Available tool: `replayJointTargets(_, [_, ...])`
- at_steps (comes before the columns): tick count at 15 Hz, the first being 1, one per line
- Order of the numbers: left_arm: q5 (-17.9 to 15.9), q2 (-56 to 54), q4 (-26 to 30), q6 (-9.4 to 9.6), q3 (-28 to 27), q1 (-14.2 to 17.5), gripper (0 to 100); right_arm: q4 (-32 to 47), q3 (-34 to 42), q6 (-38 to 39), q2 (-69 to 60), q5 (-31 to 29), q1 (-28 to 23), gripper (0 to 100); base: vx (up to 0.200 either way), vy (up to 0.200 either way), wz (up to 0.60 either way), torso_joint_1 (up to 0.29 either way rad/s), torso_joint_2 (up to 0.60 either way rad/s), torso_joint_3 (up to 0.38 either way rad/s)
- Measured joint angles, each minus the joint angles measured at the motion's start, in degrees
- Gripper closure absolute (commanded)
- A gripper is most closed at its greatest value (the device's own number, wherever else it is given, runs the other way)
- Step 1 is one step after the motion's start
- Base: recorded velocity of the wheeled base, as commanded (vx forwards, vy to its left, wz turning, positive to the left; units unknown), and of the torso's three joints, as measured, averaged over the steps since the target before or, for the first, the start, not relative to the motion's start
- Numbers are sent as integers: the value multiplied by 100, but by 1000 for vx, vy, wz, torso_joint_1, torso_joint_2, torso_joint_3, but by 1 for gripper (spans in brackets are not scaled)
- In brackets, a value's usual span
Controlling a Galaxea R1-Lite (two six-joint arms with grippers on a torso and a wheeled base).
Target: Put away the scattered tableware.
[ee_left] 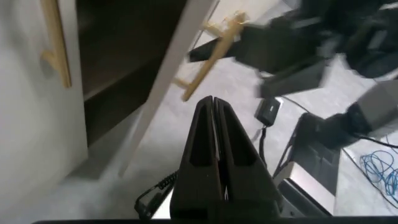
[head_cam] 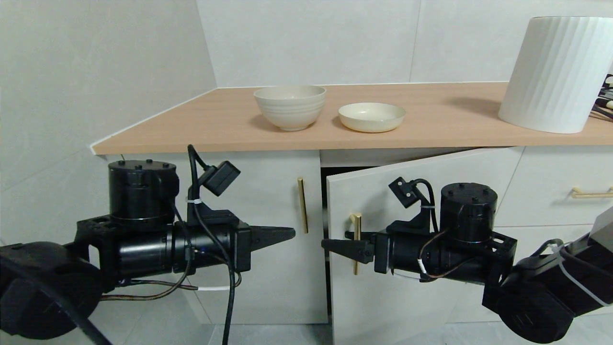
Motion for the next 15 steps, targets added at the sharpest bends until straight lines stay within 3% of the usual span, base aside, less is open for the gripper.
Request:
replayJointTargets(4, [263, 850, -1576, -119, 108, 104, 100, 2, 9, 0, -6, 0, 0, 0, 0, 0, 0, 0, 0, 0])
replayJointTargets(6, [679, 1417, -2461, -141, 202, 18, 100, 2, 13, -2, -6, -2, 0, 0, 0, 0, 0, 0, 0, 0])
replayJointTargets(9, [1453, 2282, -4259, -167, 255, -354, 100, 2, 13, -2, -11, -2, 0, 0, 0, 0, 0, 0, 0, 0])
replayJointTargets(11, [1591, 2728, -4873, -174, 266, -605, 100, 2, 13, 0, -15, 0, 0, 0, 0, 0, 0, 0, 0, 0])
replayJointTargets(15, [1566, 3148, -5174, -174, 263, -742, 100, -11, 50, -5, -28, -2, 0, 0, 0, 0, 0, 0, 0, 0])
